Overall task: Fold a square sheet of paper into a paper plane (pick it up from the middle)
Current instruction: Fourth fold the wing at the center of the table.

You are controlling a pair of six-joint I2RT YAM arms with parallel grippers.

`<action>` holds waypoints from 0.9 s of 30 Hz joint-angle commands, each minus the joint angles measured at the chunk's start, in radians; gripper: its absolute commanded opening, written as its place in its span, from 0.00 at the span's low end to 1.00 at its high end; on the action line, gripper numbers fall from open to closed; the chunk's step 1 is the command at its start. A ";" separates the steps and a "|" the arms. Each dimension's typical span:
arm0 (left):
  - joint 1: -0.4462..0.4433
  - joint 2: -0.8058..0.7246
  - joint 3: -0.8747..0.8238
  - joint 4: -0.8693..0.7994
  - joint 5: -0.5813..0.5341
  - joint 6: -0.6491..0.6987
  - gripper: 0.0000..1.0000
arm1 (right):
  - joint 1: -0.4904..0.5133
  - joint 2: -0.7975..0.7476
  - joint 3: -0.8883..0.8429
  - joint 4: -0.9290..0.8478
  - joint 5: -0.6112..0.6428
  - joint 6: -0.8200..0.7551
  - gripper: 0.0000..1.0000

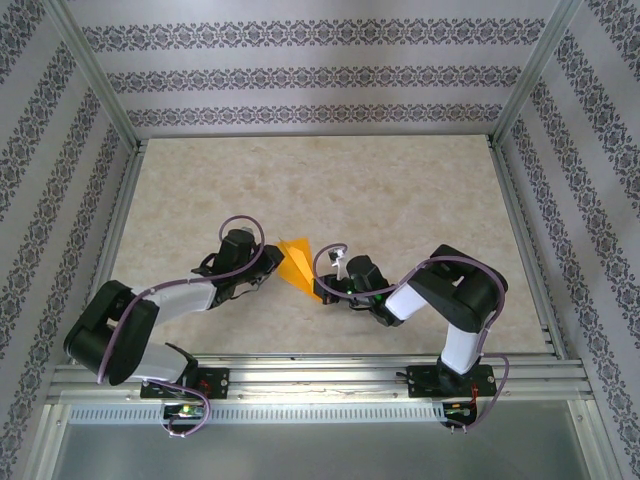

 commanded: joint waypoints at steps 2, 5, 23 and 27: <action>-0.008 0.037 0.044 0.066 0.047 0.012 0.22 | -0.005 0.029 0.002 -0.057 0.006 0.044 0.00; -0.009 0.063 0.059 0.089 0.067 0.011 0.20 | -0.005 0.035 -0.005 -0.047 0.017 0.052 0.00; -0.012 0.174 0.088 0.161 0.105 -0.013 0.17 | 0.030 -0.002 -0.066 0.001 0.119 0.066 0.00; -0.013 0.179 0.092 0.167 0.114 -0.008 0.16 | 0.032 0.009 -0.060 -0.006 0.126 0.077 0.00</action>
